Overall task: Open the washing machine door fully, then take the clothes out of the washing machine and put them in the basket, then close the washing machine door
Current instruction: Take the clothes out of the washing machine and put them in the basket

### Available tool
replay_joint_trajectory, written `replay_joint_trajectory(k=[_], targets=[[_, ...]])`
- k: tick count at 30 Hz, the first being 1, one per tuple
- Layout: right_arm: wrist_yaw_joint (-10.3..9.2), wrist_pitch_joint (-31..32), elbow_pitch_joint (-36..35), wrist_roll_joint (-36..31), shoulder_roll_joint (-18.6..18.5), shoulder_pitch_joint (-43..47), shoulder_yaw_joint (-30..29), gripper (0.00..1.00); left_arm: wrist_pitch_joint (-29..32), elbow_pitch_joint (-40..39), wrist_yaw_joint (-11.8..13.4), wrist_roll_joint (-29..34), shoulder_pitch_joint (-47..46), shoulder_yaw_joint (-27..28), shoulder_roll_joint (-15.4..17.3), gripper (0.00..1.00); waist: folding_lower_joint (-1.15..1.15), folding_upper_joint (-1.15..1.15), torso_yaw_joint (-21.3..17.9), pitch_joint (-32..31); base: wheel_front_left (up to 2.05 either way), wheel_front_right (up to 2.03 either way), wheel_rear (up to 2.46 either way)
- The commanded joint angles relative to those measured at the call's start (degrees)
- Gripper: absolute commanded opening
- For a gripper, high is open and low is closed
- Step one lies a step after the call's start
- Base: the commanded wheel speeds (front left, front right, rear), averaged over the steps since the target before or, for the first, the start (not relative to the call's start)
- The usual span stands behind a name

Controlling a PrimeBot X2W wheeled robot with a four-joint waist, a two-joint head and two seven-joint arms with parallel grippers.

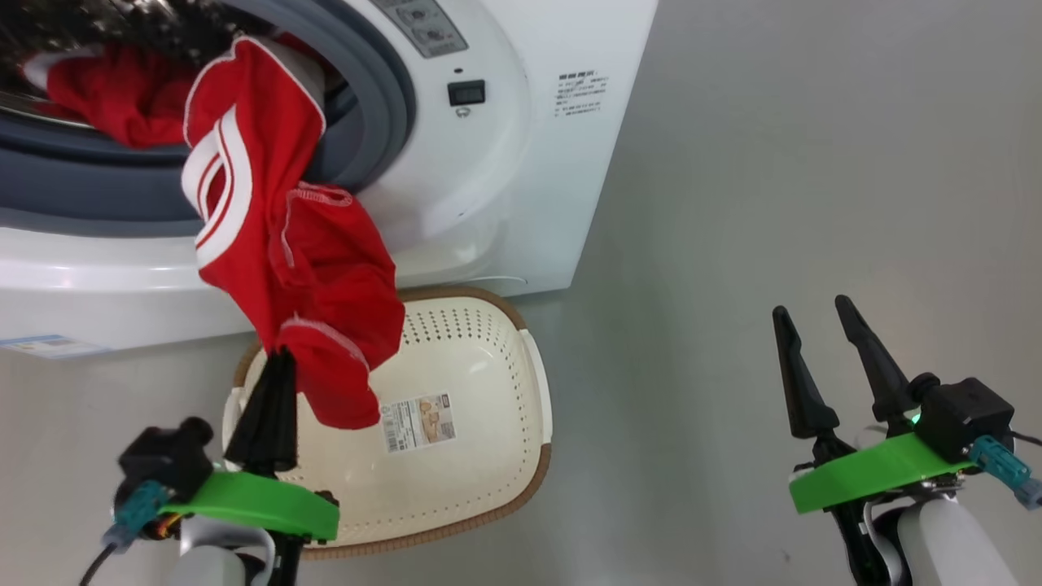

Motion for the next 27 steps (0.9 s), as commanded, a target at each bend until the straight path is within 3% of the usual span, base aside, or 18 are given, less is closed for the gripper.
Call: replay_joint_trajectory(k=[1,13,18,20,21,23,24,27], targets=[[0.36,-0.4,-1.7,0.2,0.0,-1.9,1.7,1.00,-0.2,1.5,-0.3,0.5,-2.1,0.8,0.9,0.00,0.00,0.00,-0.8,1.7,0.00,0.00,0.00],[0.36,-0.4,-2.6,0.3,0.3,-4.2,1.9,1.00,-0.2,20.7,-0.3,3.1,-12.4,-0.3,0.9,0.00,0.00,0.00,-2.9,8.8,0.00,0.00,0.00],[0.36,-0.4,-3.1,0.7,0.4,-5.1,2.2,1.00,-0.2,25.4,-0.3,4.1,-16.1,-0.4,1.6,0.00,0.00,0.00,-3.9,11.4,0.00,0.00,0.00],[0.36,-0.4,-3.3,0.9,0.4,-5.5,2.1,1.00,-0.2,26.5,-0.3,4.4,-17.4,0.1,1.7,0.05,0.00,0.00,-4.0,12.4,0.00,0.00,0.00],[0.36,-0.4,-3.4,0.9,0.4,-5.6,2.1,1.00,-0.2,27.0,-0.3,4.6,-18.0,0.3,1.8,0.13,0.00,0.00,-4.1,12.8,0.00,0.00,0.00],[0.36,-0.4,-3.5,1.0,0.4,-5.9,2.0,1.00,-0.2,27.6,-0.3,4.8,-19.2,0.7,1.8,0.43,0.00,0.00,-4.1,13.5,0.00,0.00,0.00],[0.36,-0.4,-3.5,1.0,0.4,-5.9,2.0,1.00,-0.2,27.6,-0.3,4.8,-19.2,0.7,1.8,0.43,0.00,0.00,-4.1,13.5,0.00,0.00,0.00],[0.36,-0.4,-3.7,1.0,0.4,-6.2,1.7,1.00,-0.2,28.2,-0.3,5.1,-20.4,1.3,1.8,0.96,0.00,0.00,-4.0,14.0,0.00,0.00,0.00]])
